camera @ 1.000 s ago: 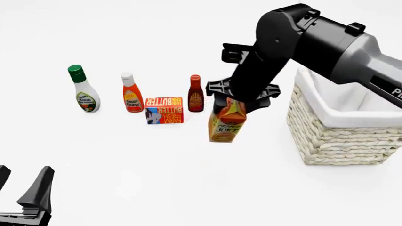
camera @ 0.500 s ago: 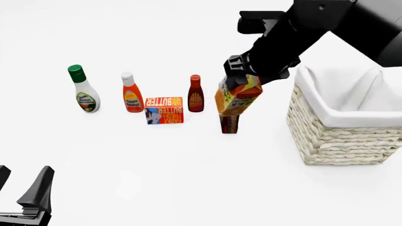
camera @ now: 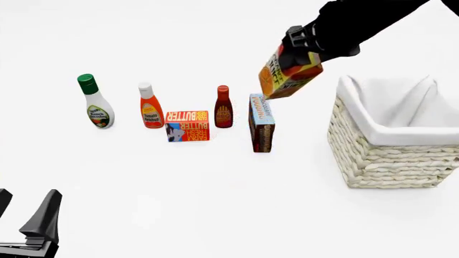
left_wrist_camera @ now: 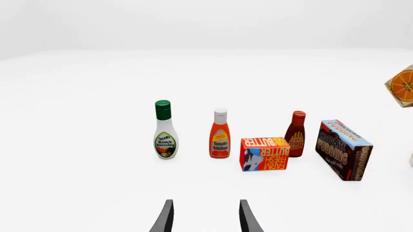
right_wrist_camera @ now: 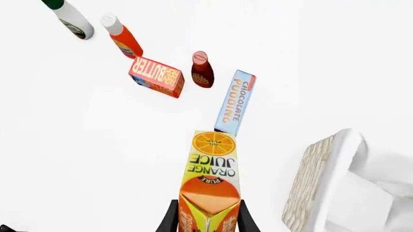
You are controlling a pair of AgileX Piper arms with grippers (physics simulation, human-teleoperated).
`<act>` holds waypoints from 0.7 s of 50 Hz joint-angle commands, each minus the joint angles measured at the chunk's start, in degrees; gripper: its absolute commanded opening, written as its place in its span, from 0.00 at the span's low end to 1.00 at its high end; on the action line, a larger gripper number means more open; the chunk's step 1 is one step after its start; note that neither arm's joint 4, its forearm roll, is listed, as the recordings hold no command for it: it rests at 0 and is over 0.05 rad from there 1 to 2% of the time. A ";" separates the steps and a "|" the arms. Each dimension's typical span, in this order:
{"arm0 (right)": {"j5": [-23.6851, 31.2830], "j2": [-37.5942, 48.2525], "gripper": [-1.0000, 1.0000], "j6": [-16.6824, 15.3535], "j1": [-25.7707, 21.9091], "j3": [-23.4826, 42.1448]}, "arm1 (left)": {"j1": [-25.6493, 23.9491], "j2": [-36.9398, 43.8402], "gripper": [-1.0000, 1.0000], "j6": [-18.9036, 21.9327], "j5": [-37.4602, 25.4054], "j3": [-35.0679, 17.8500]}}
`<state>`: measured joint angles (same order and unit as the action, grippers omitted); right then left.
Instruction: Pick the orange juice and place it in the basket.
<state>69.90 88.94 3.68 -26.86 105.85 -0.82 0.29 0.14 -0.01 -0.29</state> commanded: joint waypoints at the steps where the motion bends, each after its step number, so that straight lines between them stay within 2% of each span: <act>1: 0.00 -2.66 0.00 -2.14 3.66 3.21 | 0.01 -0.01 1.00 -0.01 0.00 0.00; 13: 0.00 -4.28 0.00 -5.76 6.66 6.08 | 0.00 0.00 1.00 0.00 0.00 0.00; 27: 0.00 -5.32 0.00 -5.13 8.18 7.25 | 0.01 0.00 1.00 0.00 0.00 0.00; 35: 0.00 -7.11 0.00 -7.35 12.02 6.12 | 0.00 -0.01 1.00 0.01 0.00 0.00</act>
<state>69.90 83.90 -3.09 -18.35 111.93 -0.82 0.29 0.14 -0.01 -0.29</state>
